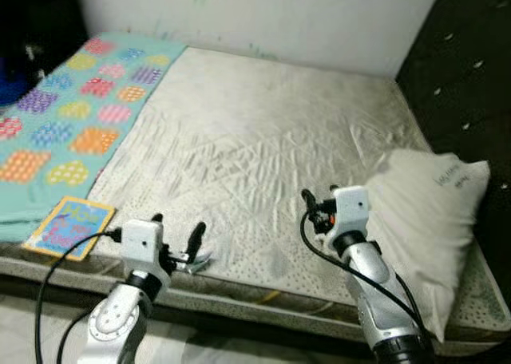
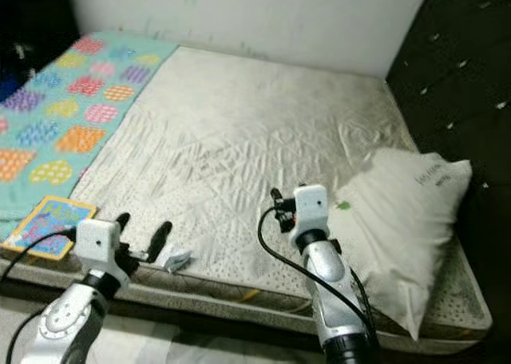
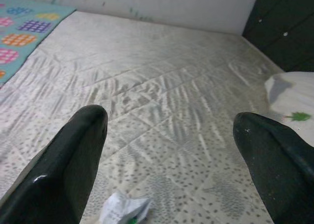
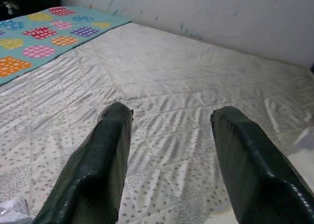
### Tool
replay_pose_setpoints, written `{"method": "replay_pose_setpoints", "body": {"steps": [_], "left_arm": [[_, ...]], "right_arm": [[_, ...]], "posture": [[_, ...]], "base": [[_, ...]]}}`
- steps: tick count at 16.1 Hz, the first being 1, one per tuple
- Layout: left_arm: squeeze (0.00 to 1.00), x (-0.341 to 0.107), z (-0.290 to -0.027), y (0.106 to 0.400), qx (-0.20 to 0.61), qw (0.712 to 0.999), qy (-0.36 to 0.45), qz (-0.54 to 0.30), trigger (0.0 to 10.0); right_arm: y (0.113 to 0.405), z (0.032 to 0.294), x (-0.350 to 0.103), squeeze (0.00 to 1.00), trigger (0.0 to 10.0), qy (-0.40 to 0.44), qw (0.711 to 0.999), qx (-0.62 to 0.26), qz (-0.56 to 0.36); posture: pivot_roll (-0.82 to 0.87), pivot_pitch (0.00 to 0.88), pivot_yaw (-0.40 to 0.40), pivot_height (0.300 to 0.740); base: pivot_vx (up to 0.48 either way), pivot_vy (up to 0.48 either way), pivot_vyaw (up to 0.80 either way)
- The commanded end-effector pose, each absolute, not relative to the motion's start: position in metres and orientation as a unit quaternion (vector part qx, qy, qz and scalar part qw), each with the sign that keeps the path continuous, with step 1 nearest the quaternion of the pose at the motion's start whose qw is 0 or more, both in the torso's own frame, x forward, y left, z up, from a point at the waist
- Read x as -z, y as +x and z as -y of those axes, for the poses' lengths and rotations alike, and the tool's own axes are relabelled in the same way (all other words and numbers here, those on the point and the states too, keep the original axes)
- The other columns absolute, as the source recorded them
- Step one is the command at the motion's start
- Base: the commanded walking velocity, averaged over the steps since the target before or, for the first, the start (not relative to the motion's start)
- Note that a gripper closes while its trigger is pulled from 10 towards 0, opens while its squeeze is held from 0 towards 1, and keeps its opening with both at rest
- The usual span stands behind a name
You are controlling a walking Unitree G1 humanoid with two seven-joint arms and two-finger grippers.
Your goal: Clean up the room
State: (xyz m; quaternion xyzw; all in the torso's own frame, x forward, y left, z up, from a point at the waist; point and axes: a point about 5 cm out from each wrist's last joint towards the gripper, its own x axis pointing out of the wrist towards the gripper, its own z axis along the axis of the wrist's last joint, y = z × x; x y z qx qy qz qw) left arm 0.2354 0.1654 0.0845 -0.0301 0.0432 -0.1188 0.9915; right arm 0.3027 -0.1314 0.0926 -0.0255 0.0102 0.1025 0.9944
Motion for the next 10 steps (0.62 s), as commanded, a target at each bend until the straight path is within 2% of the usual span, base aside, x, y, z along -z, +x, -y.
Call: {"method": "replay_pose_setpoints", "body": {"steps": [1,10], "left_arm": [[0.00,-0.0860,-0.1614,0.2349,0.128,0.990,-0.033,-0.041,10.0],[0.00,-0.0852,-0.1606,0.2361,0.133,0.990,-0.034,-0.043,10.0]], "right_arm": [[0.3035,0.1387,-0.0946,0.00,10.0,-0.032,0.996,-0.088,-0.009],[0.3032,0.1481,-0.0931,0.00,10.0,-0.039,0.996,-0.077,-0.013]], "posture": [[0.02,0.056,-0.109,0.740],[0.02,0.054,-0.110,0.740]], "base": [[0.255,0.000,0.00],[0.250,0.000,0.00]]}}
